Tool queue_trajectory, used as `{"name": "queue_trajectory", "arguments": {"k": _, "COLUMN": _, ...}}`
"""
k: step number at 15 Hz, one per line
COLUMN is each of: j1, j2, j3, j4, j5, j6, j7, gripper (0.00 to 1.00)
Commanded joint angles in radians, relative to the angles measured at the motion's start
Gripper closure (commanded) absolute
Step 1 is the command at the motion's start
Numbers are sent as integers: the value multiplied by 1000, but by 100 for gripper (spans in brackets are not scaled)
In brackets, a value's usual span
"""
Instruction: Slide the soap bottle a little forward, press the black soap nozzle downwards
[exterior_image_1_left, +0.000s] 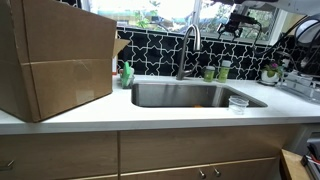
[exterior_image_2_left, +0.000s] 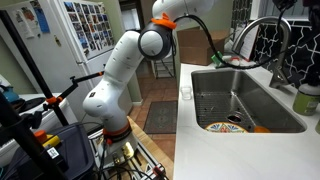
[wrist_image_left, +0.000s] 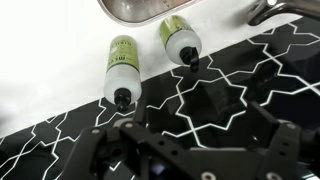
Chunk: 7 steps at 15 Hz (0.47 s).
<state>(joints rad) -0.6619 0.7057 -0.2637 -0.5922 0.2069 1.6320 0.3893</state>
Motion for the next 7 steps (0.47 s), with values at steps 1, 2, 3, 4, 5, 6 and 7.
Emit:
{"name": "queue_trajectory", "arguments": {"k": 1, "j1": -27, "j2": -51, "j3": 29, "j4": -69, "j5": 42, "j6": -41, "j7": -88, "gripper": 0}}
{"name": "queue_trajectory", "arguments": {"k": 2, "j1": -29, "j2": -55, "j3": 29, "j4": -80, "j5": 49, "j6": -41, "j7": -85, "gripper": 0}}
{"name": "queue_trajectory", "arguments": {"k": 3, "j1": -14, "j2": -18, "j3": 10, "j4": -21, "j5": 19, "j6": -23, "j7": -56, "gripper": 0}}
{"name": "queue_trajectory", "arguments": {"k": 4, "j1": -16, "j2": -21, "j3": 11, "j4": -27, "j5": 23, "j6": -24, "j7": -61, "gripper": 0}}
{"name": "queue_trajectory", "arguments": {"k": 5, "j1": -17, "j2": -24, "j3": 12, "j4": -33, "j5": 25, "j6": -24, "j7": -63, "gripper": 0}}
{"name": "queue_trajectory", "arguments": {"k": 6, "j1": -17, "j2": -27, "j3": 14, "j4": -39, "j5": 25, "j6": -24, "j7": -64, "gripper": 0}}
{"name": "queue_trajectory", "arguments": {"k": 7, "j1": -17, "j2": -28, "j3": 16, "j4": -43, "j5": 25, "j6": -24, "j7": -64, "gripper": 0}}
